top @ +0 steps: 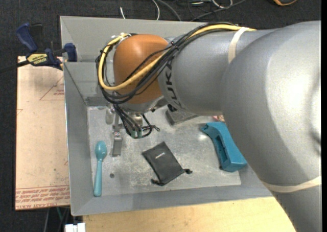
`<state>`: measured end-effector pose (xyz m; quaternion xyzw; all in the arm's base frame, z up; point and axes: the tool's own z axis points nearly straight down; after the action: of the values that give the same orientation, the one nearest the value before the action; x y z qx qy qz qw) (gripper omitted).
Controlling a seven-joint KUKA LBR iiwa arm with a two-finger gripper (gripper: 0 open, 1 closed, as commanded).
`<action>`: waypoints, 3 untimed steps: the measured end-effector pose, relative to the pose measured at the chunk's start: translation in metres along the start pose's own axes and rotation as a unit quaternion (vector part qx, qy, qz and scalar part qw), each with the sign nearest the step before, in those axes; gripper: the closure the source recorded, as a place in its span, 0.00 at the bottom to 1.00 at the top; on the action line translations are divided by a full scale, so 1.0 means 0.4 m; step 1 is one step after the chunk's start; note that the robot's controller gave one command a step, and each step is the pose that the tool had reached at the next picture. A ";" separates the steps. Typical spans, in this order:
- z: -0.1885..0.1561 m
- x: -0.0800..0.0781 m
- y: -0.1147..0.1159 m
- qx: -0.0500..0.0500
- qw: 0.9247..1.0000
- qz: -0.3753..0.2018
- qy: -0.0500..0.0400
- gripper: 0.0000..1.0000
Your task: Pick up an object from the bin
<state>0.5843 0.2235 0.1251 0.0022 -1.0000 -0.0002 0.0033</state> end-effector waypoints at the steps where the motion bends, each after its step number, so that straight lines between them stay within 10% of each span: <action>1: -0.011 -0.006 -0.002 -0.001 1.000 0.002 -0.003 0.00; 3: 0.032 0.036 0.062 -0.001 0.970 -0.244 -0.004 0.00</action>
Offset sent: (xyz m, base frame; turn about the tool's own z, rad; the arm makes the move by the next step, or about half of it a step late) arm -0.0217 0.0235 -0.0551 -0.6331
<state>0.5697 0.2481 0.1125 0.2459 -0.9693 -0.0017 -0.0012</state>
